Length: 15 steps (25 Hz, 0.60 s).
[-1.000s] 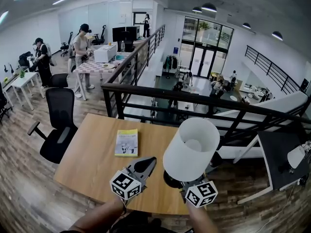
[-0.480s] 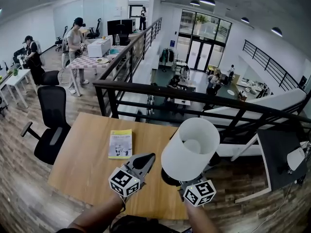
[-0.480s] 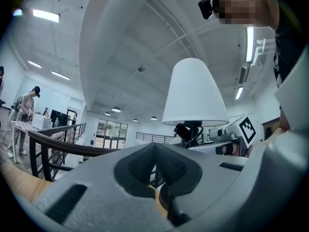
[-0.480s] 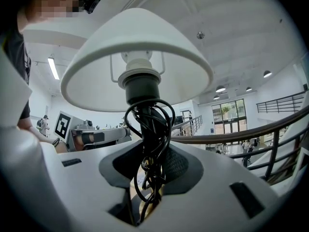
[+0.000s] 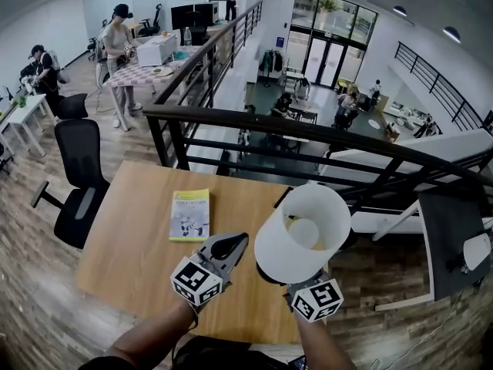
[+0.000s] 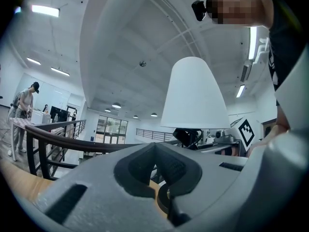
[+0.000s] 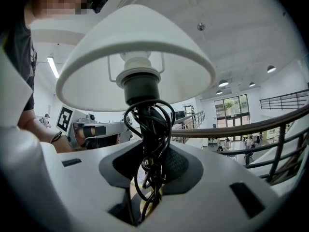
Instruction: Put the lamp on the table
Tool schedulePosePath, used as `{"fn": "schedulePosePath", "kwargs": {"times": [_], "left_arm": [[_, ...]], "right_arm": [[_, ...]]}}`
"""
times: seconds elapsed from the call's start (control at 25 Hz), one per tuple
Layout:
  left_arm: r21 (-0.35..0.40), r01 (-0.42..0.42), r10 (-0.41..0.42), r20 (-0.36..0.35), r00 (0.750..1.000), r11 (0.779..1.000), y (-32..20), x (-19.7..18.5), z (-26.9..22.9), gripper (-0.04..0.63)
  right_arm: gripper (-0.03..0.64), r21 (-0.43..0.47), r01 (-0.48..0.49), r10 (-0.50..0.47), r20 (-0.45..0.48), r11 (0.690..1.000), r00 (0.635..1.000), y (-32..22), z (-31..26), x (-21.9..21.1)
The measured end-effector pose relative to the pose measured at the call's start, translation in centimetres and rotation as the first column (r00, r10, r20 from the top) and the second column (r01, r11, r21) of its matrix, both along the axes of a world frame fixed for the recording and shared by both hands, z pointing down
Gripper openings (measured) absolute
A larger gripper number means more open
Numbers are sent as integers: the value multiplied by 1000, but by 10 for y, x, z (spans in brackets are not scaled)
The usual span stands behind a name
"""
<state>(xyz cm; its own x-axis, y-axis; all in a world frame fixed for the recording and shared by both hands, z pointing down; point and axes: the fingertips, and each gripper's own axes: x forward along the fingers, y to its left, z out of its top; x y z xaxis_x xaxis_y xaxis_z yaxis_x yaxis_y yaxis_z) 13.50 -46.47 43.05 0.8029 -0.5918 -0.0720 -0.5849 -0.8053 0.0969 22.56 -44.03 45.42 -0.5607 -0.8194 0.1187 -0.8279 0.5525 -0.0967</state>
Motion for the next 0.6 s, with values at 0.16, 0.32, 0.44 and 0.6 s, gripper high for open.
{"fn": "schedulePosePath", "kwargs": {"times": [0.16, 0.32, 0.44, 0.6], "left_arm": [[-1, -14, 14, 1, 1000, 1000, -16, 3, 16, 8], [-17, -10, 10, 13, 1000, 1000, -32, 4, 43, 8], [-48, 4, -4, 7, 1000, 999, -40, 1, 63, 8], [-69, 1, 0, 11, 1000, 998, -45, -2, 89, 8]], "right_arm": [[115, -16, 6, -6, -9, 1000, 1000, -16, 21, 2], [115, -27, 14, -14, -28, 1000, 1000, -29, 49, 3], [115, -56, 6, -8, -29, 998, 1000, -36, 75, 6], [115, -83, -11, 9, -18, 996, 1000, -43, 105, 11]]}}
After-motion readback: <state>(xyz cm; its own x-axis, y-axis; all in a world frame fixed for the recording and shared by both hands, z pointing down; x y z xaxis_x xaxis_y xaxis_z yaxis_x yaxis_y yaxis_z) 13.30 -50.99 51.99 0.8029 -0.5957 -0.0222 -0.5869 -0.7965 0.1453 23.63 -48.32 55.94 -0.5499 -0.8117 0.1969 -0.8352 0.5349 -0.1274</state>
